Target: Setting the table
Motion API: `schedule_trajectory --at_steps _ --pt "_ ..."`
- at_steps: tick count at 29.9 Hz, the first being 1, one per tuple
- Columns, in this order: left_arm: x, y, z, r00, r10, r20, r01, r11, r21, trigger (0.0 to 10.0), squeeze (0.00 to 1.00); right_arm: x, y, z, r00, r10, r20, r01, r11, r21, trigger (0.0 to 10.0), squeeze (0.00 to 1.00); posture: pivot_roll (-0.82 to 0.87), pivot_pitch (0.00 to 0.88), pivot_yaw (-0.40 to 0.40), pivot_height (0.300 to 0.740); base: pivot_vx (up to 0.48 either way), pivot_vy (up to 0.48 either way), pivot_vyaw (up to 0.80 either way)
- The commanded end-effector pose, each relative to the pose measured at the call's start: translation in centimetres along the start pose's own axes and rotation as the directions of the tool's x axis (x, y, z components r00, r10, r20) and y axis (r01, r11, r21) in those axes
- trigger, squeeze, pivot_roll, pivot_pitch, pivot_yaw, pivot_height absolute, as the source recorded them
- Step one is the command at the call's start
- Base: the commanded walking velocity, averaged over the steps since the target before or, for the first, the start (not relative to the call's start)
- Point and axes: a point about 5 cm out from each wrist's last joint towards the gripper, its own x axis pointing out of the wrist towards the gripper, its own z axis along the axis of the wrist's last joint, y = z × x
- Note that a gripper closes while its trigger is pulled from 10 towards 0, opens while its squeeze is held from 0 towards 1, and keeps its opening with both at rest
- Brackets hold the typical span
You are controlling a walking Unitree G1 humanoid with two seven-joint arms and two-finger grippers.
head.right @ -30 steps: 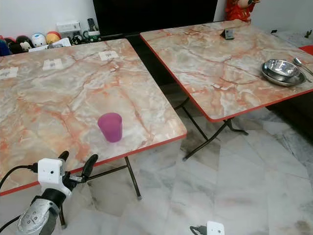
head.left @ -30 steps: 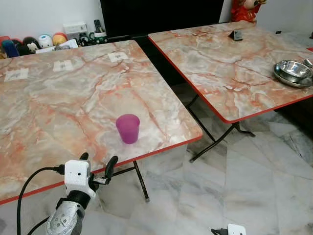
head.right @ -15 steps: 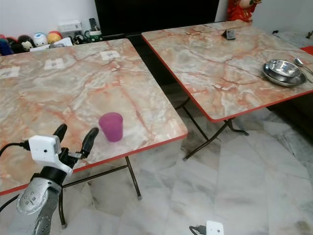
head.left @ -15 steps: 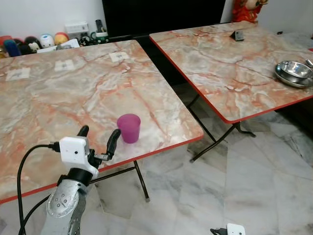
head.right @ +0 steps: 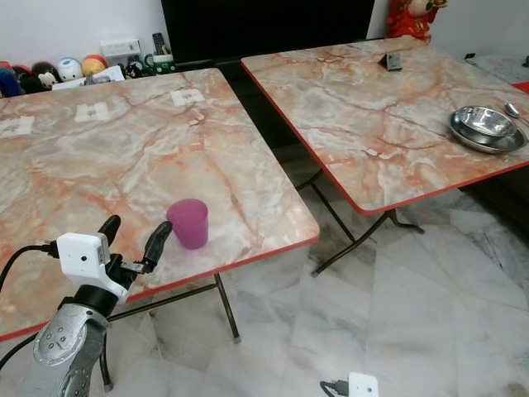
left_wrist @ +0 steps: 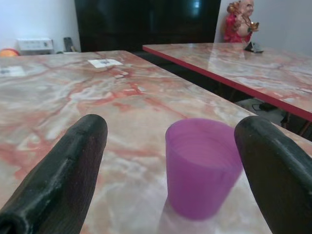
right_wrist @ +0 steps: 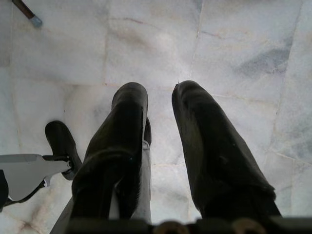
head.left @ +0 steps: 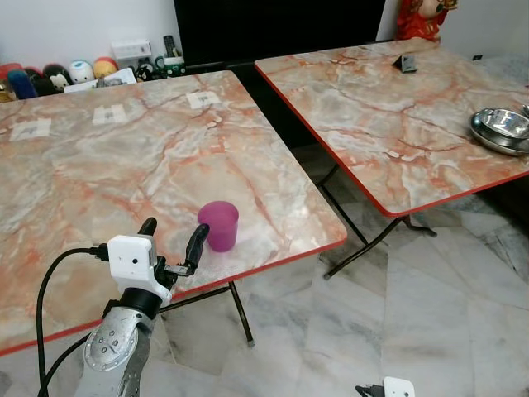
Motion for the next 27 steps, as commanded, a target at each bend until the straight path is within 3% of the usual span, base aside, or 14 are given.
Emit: schedule_trajectory --at_steps 1,15,22,27 --pt "0.2 -0.3 0.2 1.000 -0.014 0.009 0.014 1.000 -0.022 10.0 0.00 -0.1 -0.2 -0.5 1.000 -0.010 -0.009 0.010 1.000 0.003 10.0 0.00 0.03 0.084 0.016 0.740 0.319 0.000 0.00" --pt "-0.2 -0.5 0.4 0.999 -0.033 0.011 0.034 0.999 -0.035 10.0 0.00 -0.1 -0.3 -0.4 1.000 -0.016 -0.007 0.016 1.000 0.004 10.0 0.00 0.03 0.095 0.012 0.740 0.063 0.000 0.00" --pt "-1.3 0.4 0.7 1.000 -0.029 0.000 0.029 0.999 -0.025 10.0 0.00 -0.1 -0.5 -0.5 1.000 -0.023 -0.009 0.023 1.000 0.003 10.0 0.00 0.03 0.101 0.007 0.740 0.000 0.000 0.00" --pt "-2.9 1.5 0.7 0.997 -0.052 -0.048 0.053 0.999 0.013 10.0 0.00 -0.2 -0.8 -0.5 0.999 -0.034 -0.010 0.035 0.999 0.006 10.0 0.00 0.04 0.108 0.002 0.740 0.000 0.000 0.00"
